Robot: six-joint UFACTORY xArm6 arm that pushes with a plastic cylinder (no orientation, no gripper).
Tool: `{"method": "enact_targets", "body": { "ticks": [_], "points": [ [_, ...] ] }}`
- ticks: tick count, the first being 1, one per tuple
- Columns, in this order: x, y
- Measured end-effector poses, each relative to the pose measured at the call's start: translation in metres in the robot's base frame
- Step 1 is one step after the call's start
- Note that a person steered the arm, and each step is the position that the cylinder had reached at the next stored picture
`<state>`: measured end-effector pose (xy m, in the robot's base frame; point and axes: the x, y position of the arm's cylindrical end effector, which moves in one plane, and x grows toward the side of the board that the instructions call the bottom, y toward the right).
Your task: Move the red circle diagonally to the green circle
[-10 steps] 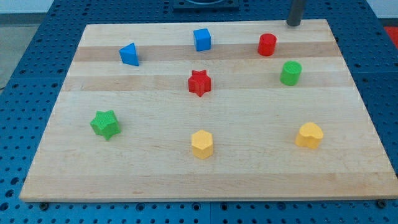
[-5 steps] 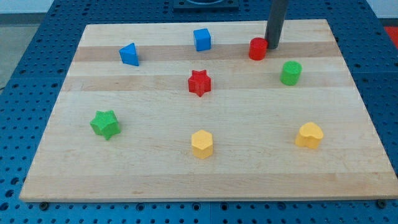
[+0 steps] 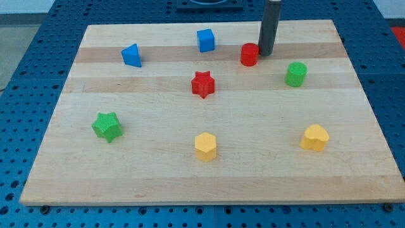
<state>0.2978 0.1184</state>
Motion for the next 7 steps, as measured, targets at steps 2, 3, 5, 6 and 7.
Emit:
{"method": "enact_targets", "body": {
  "ticks": [2,3,5,6,7],
  "points": [
    [0.039,-0.019],
    [0.039,-0.02],
    [0.039,-0.011],
    [0.039,-0.01],
    [0.056,-0.037]
  ]
}}
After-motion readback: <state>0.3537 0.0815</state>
